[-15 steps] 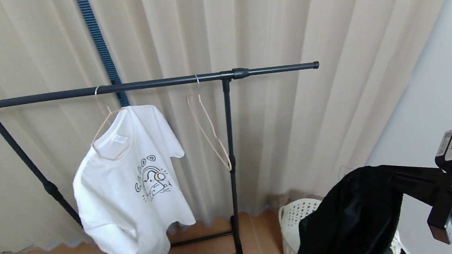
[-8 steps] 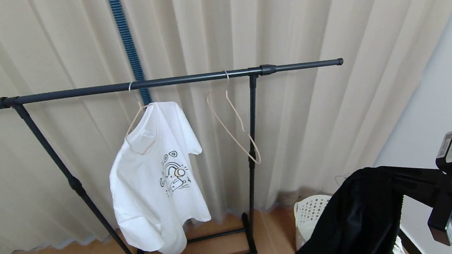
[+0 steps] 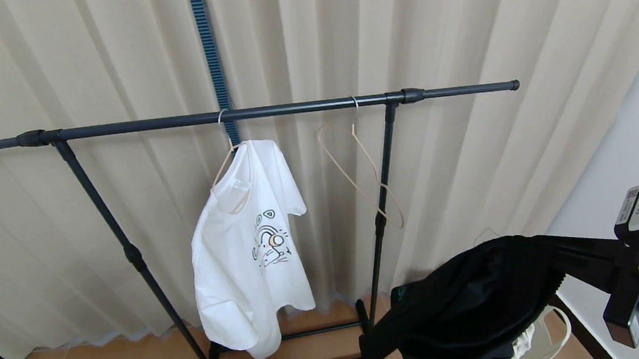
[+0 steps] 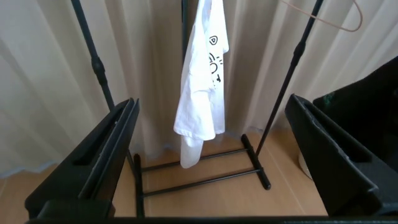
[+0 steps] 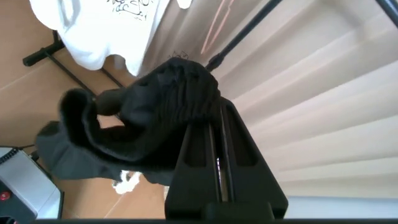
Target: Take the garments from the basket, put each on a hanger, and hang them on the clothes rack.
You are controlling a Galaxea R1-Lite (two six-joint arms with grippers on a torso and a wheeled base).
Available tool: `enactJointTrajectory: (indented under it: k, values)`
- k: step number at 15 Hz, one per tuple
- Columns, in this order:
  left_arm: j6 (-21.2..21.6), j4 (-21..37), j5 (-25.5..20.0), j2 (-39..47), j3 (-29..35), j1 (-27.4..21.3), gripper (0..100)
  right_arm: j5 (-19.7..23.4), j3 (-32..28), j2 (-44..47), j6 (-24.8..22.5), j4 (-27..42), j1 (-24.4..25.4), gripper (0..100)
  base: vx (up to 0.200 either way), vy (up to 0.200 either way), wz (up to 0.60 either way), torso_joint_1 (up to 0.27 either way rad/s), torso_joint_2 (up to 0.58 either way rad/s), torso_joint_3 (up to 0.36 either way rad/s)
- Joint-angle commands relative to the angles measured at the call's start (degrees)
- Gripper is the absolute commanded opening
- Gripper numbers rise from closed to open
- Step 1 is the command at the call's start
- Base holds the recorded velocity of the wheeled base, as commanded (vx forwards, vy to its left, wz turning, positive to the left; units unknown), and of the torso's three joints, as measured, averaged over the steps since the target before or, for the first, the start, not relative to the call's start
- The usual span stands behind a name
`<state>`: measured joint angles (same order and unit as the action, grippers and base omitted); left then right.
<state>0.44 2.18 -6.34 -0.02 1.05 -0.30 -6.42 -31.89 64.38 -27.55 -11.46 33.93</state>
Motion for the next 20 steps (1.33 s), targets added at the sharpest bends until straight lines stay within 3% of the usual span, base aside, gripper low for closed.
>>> enactJointTrajectory:
  k: [1,4,5,7,9,12,14,17,20]
  values:
    - [0.44,0.19,0.01,0.20,0.01,0.04,100,0.18,-0.89,0.84,0.39,-1.02,0.00,0,0.000,0.000,0.00,0.000,0.00,0.000]
    - [2.20,1.25,-0.16,7.58,1.41,0.04,100,0.18,-3.00,4.44,6.11,-5.59,1.85,0,0.000,0.000,0.00,0.000,0.00,0.000]
    - [-1.14,1.42,-0.25,14.88,4.58,0.13,100,0.18,-5.38,6.90,11.73,-7.00,4.04,0,0.000,0.000,0.00,0.000,0.00,0.000]
    - [-3.52,1.42,-0.87,28.06,9.85,-1.54,100,0.10,-8.80,9.80,19.73,-7.09,5.01,0,0.000,0.000,0.00,0.000,0.00,0.000]
    - [-9.32,1.16,-0.87,40.37,15.74,-10.07,100,0.18,-11.88,11.38,24.74,-7.09,5.10,0,0.000,0.000,0.00,0.000,0.00,0.000]
    - [-23.73,-2.89,1.59,59.61,25.32,-30.46,100,0.18,-14.25,16.22,26.50,-9.90,6.33,0,0.000,0.000,0.00,0.000,0.00,0.000]
    - [-24.87,-7.46,2.38,70.34,28.04,-35.03,100,-0.17,-14.52,21.67,26.58,-18.34,8.00,0,0.000,0.000,0.00,0.000,0.00,0.000]
    - [-27.68,-14.14,1.94,82.03,28.66,-39.33,100,-0.69,-13.46,28.79,30.45,-30.90,9.49,0,0.000,0.000,0.00,0.000,0.00,0.000]
    - [-28.04,-23.36,1.86,93.19,29.10,-40.48,100,-3.42,-16.27,32.13,32.12,-31.70,11.86,0,0.000,0.000,0.00,0.000,0.00,0.000]
